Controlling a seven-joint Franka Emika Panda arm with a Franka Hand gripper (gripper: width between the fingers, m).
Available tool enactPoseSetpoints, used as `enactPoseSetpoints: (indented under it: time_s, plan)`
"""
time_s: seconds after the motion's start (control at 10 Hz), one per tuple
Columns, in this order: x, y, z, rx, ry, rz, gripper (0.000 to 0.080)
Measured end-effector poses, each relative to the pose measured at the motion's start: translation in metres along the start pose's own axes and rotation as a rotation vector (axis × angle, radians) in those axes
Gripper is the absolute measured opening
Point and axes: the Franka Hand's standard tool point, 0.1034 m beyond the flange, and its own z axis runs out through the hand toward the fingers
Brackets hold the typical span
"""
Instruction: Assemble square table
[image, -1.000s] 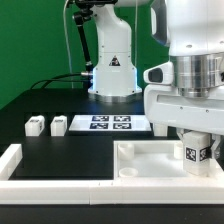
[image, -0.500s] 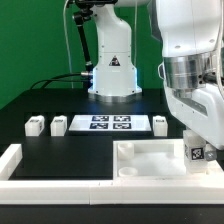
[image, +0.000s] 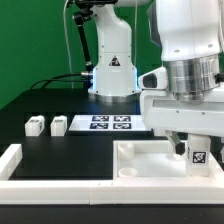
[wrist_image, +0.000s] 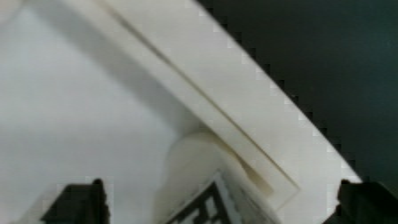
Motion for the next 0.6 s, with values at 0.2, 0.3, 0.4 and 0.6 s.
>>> enactPoseSetpoints:
  time_s: [0.2, 0.3, 0.4, 0.6]
  plan:
    - [0.0001, 0.0006, 0.0006, -0.001, 0.0, -0.103, 0.0648]
    - [0.0005, 0.001, 0.0005, -0.002, 0.0, -0.187, 0.0649]
    - [0.0006, 0.001, 0.0005, -0.002, 0.0, -0.211, 0.0649]
    - [-0.0002, -0.002, -0.0043, -0.044, 0.023, -0.512, 0.0649]
